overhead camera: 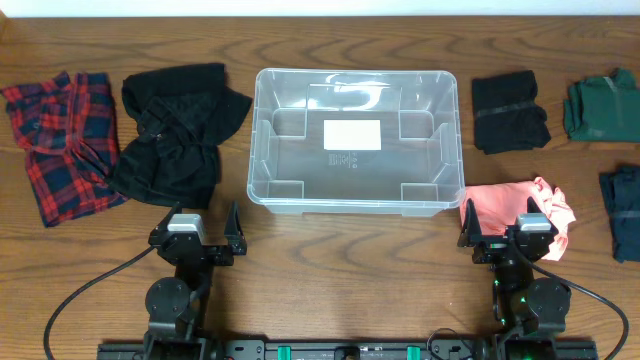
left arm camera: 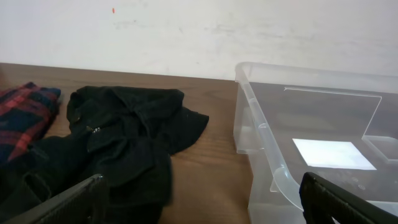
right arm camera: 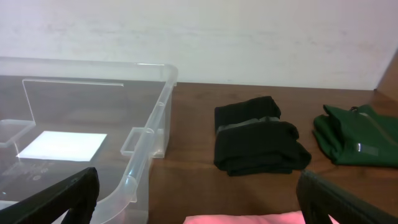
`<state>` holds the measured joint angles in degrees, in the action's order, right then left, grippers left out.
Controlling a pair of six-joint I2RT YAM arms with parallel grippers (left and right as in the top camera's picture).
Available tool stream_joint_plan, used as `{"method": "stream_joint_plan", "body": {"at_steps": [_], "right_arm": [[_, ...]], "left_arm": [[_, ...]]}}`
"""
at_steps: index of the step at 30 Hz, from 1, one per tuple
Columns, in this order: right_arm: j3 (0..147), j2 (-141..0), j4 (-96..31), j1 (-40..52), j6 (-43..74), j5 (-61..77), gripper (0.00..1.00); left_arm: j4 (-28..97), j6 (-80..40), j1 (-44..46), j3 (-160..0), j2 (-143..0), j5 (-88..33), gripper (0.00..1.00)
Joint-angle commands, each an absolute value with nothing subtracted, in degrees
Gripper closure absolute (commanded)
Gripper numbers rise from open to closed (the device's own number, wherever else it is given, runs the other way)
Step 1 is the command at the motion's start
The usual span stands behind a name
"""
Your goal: Pack container
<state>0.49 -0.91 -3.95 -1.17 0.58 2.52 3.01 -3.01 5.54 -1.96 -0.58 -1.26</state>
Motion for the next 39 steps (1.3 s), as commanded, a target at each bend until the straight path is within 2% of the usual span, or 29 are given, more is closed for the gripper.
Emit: {"method": "stream_joint_plan", "body": {"at_steps": [1,39], "right_arm": [[0.32,-0.75,-4.1,-1.58,-0.3,1.93,0.01],[0.32,-0.75,-2.61,-1.54,0.14,-0.6,0.01]], "left_arm": [[4.08,-3.11,5.82,-0.23,-0.27,-0.38,0.02],[4.08,-3.11,5.82,-0.23,-0.27,-0.38,0.02]]}}
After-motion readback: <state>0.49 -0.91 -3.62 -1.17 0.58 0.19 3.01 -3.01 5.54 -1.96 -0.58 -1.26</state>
